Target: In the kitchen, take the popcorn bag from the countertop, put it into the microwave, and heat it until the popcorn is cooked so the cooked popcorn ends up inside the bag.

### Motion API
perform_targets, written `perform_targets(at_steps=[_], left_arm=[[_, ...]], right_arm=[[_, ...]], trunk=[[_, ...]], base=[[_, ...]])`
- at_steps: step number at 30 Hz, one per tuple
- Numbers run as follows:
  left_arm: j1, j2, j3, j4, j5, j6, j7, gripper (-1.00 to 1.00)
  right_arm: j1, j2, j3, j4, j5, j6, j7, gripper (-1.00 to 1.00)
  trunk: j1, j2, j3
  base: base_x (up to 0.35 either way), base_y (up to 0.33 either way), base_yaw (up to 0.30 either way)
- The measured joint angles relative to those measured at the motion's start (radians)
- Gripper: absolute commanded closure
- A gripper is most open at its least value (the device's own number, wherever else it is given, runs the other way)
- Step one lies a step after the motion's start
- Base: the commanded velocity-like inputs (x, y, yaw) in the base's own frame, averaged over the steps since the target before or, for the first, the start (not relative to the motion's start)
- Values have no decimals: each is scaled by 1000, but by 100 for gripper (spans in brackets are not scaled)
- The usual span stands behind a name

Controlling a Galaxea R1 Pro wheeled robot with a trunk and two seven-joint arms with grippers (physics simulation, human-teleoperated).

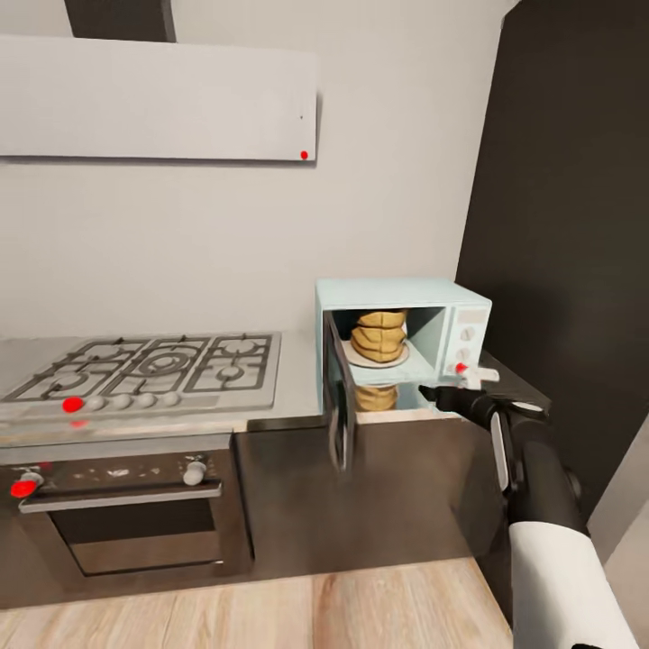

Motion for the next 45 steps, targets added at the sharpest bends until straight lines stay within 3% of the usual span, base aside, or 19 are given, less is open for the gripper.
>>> perform_targets(at_steps=[4,6,10,13,15,18,21,25,26,27,29,30,32,33,36,39,40,44,45], left_arm=[[0,0,1,0,1,0,0,-100],[0,0,1,0,1,0,0,-100],[0,0,1,0,2,0,0,-100],[0,2,3,0,3,0,0,-100],[0,3,4,0,3,1,0,-100],[0,4,4,0,3,1,0,-100],[0,5,1,-1,0,5,-7,-100],[0,34,1,-63,-2,20,-2,-100],[-1,50,1,-161,-5,80,5,-100],[0,57,2,-207,-8,119,5,-100],[-1,83,6,-388,-17,330,6,-100],[0,92,7,-506,-18,482,13,-100],[0,94,6,-601,-20,569,33,-100],[0,95,5,-692,-23,677,100,-100],[-8,93,5,-843,-20,786,171,-100],[-96,67,5,-1000,-13,855,192,-100],[-200,23,3,-1039,-7,881,193,-100],[-415,-53,0,-1014,-11,901,192,-100],[-507,-70,0,-950,-11,903,192,-100]], right_arm=[[65,-69,-1,-2,2,13,2,-100],[101,-85,-1,-3,1,16,3,-100],[182,-92,3,-3,0,36,3,-100],[204,-92,4,34,-2,40,1,-100],[211,-93,4,175,24,28,-5,-100],[212,-93,5,296,59,7,-10,-100],[212,-94,4,455,110,-63,-18,-100],[212,-103,7,761,133,-164,-127,-100],[213,-121,8,890,134,-247,-169,-100],[212,-130,8,950,133,-285,-176,-100],[212,-165,9,1131,134,-447,-192,-100],[212,-188,12,1223,135,-538,-200,-100],[220,-202,11,1255,134,-576,-205,-100],[258,-214,11,1276,134,-604,-212,-100],[311,-218,11,1284,135,-637,-215,-100],[340,-218,11,1287,134,-669,-223,-100],[346,-218,11,1287,132,-673,-235,-100],[349,-214,11,1287,131,-675,-270,-100],[349,-210,11,1287,131,-678,-276,-100]], trunk=[[0,0,0],[0,0,0],[0,0,0],[0,0,0],[0,0,0],[-1,0,0],[-1,0,0],[-1,0,0],[-1,0,0],[-1,0,0],[-1,0,0],[-1,0,0],[-1,0,0],[-1,0,0],[-1,0,0],[-1,0,0],[-1,0,0],[-1,0,1],[-1,0,0]], base=[[-335,0,0],[-335,0,0],[-336,0,0],[-251,0,0],[-53,0,0],[-17,0,0],[-4,0,0],[0,0,0],[0,0,0],[0,0,0],[0,0,0],[0,0,0],[0,0,0],[0,0,0],[0,0,0],[0,0,0],[0,0,0],[0,0,0],[0,0,0]])
